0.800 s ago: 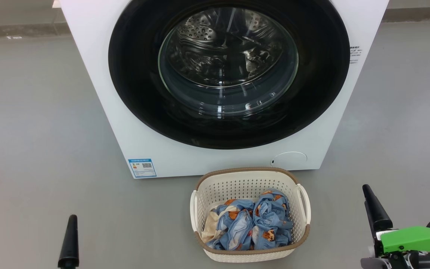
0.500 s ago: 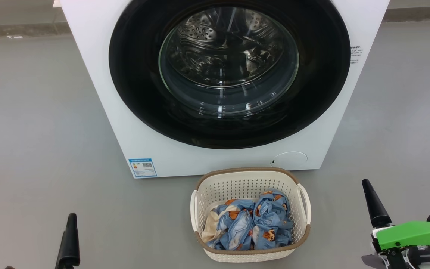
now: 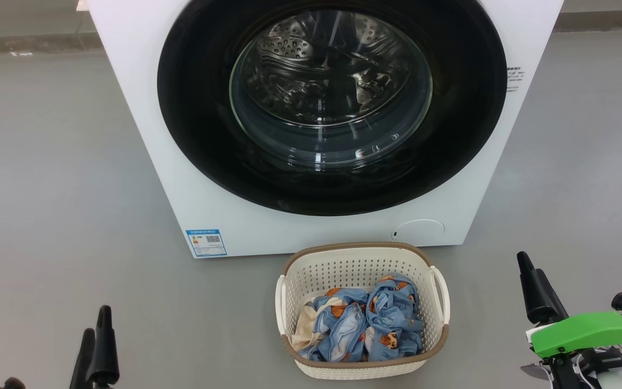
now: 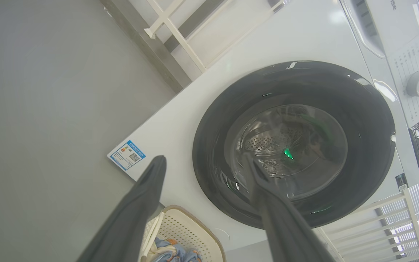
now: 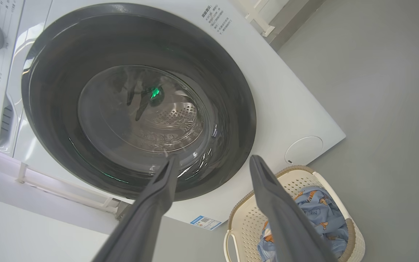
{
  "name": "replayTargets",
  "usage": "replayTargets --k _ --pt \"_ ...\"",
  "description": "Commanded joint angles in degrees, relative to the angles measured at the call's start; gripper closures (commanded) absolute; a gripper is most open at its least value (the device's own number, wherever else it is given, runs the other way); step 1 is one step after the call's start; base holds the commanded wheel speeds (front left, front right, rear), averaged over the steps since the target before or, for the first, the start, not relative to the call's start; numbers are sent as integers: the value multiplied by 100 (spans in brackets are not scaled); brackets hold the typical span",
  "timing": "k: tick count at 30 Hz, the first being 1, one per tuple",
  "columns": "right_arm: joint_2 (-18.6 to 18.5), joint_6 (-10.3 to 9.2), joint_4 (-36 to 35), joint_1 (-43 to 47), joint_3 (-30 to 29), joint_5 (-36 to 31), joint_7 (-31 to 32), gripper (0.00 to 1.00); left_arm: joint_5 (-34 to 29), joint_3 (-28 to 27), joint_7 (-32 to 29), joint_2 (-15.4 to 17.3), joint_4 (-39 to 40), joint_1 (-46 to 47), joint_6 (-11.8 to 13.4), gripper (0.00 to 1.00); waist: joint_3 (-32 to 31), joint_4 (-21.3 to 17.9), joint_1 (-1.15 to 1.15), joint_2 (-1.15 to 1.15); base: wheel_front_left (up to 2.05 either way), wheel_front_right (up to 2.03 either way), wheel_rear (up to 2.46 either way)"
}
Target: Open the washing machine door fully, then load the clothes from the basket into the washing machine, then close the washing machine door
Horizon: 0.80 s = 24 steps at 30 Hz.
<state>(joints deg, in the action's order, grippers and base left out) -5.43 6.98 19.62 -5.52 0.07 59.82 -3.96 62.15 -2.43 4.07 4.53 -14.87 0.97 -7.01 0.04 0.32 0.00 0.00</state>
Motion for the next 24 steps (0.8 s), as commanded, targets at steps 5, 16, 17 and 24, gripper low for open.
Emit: replayTargets --k 5,16,17,24 --pt "-138 29 -91 -325 173 -456 -167 0 -604 -82 153 213 197 200 -26 0 -8 -6 0 0 0 0 0" --pt "-218 33 -56 -373 290 -1086 -352 0 -1696 -63 338 296 216 195 -30 0 -20 -11 0 0 0 0 0" --pt "-224 33 -53 -375 299 -1143 -369 0 -1775 -65 355 294 218 193 -31 0 -24 -13 0 0 0 0 0" --pt "-276 36 -1 -381 391 -1542 -487 0 -2404 -56 474 328 213 181 -33 0 -32 -18 0 0 0 0 0"
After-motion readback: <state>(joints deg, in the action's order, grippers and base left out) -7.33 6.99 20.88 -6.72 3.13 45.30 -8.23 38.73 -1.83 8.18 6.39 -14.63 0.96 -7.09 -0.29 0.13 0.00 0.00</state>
